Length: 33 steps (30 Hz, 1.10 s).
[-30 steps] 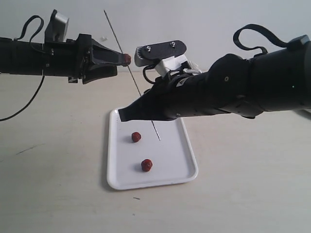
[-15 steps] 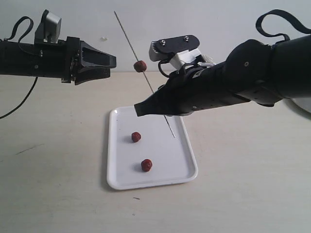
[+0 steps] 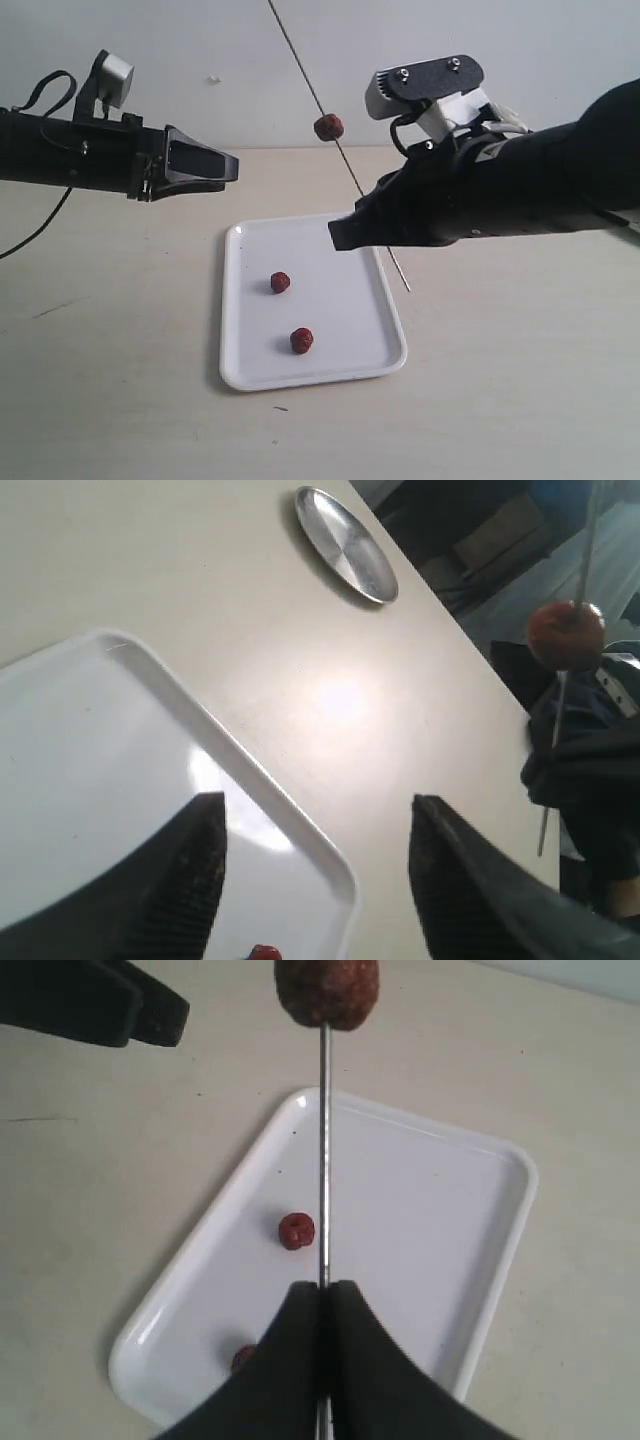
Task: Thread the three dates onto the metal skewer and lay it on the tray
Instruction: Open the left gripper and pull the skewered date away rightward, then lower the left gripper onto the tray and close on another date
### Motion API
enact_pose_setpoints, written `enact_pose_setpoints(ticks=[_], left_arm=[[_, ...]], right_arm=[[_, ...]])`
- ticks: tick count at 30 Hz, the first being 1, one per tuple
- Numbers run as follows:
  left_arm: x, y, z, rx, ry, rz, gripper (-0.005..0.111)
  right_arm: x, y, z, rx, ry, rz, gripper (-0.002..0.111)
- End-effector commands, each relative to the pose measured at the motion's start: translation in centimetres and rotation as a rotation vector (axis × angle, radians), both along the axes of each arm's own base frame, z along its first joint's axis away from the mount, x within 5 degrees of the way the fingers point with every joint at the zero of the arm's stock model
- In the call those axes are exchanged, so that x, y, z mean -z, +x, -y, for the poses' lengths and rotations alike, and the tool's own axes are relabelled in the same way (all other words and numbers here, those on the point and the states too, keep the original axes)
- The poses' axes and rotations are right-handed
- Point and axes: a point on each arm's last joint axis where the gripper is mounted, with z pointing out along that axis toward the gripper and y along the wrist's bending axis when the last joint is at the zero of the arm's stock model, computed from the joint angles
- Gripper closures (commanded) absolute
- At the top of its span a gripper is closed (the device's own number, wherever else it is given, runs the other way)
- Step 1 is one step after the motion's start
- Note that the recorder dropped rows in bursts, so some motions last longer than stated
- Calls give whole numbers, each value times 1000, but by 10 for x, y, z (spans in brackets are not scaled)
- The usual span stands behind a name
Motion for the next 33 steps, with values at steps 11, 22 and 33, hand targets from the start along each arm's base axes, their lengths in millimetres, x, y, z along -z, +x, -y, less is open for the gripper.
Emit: enact_pose_setpoints(ticks=[11, 22, 33], left_arm=[[27, -11, 42, 142, 385, 285, 52], [44, -43, 93, 473, 665, 526, 52], [50, -57, 107, 645, 765, 641, 41]], right_arm=[[31, -35, 15, -16, -41, -145, 108], [33, -36, 17, -2, -44, -142, 108], [43, -33, 43, 108, -75, -201, 108]])
